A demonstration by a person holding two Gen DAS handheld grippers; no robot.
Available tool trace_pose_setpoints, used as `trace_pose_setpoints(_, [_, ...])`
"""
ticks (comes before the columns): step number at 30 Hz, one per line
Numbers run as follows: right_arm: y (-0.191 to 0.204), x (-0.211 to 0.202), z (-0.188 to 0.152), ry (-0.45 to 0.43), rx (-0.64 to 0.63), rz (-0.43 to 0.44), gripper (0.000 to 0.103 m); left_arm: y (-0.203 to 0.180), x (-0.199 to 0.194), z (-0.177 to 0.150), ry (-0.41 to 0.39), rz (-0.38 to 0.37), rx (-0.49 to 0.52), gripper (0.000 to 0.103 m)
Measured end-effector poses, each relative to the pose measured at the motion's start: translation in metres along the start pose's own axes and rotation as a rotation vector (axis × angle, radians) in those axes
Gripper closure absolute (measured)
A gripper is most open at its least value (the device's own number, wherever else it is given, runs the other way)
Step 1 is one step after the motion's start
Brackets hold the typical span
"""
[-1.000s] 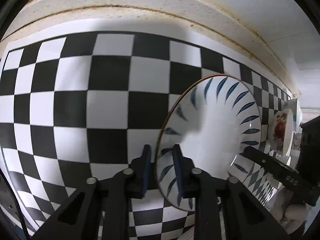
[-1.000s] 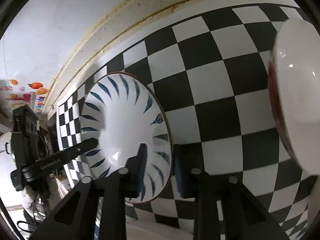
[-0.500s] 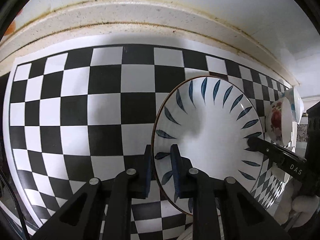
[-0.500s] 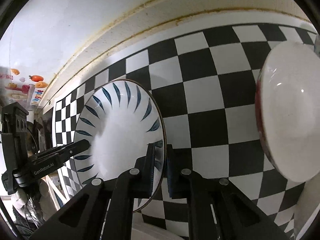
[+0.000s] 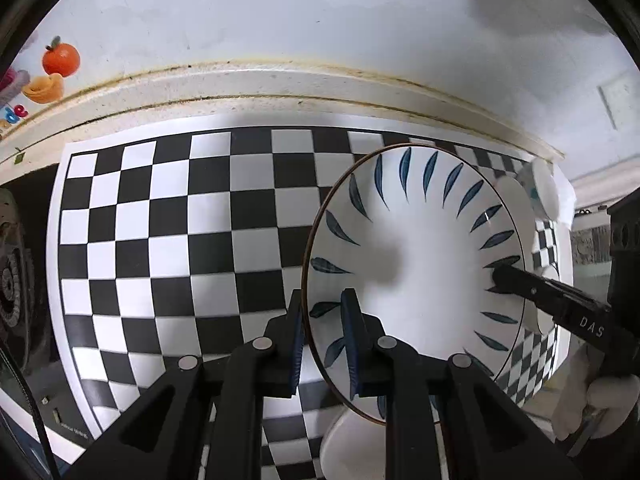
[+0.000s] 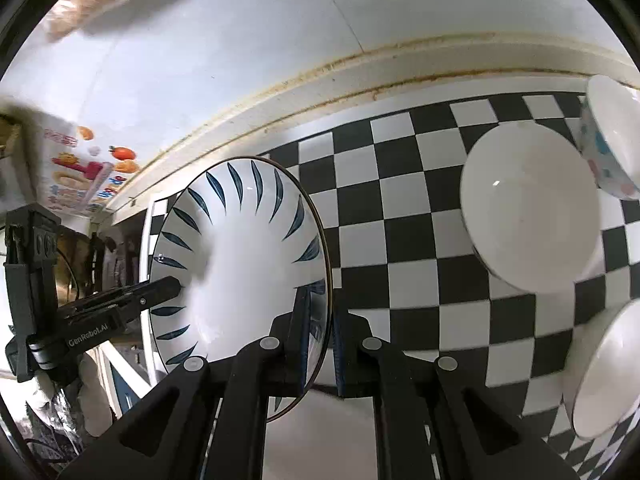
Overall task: Organize plates and bowls
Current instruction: 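Carry the blue-striped plate with both tools and lower it onto the plate stack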
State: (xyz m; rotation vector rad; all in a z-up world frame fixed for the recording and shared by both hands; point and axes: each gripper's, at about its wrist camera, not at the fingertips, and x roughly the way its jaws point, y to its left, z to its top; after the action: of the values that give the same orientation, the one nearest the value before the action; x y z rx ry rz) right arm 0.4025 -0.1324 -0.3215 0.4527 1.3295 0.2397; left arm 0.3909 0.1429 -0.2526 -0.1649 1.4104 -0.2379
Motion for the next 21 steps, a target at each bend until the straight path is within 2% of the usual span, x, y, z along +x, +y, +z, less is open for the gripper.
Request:
trace_pose_setpoints(10, [-0.003, -0.048, -0.057, -0.026, -0.014, 0.018, 0.092, -0.037, -0.02, -0.047, -0.008, -0.011, 0.043, 0.088])
trace_pose_setpoints(21, [-0.027, -0.053, -0.125, 0.017, 0.006, 0.025, 0.092, -0.052, -0.009, -0.099, 0.056, -0.02, 0.071, 0.088])
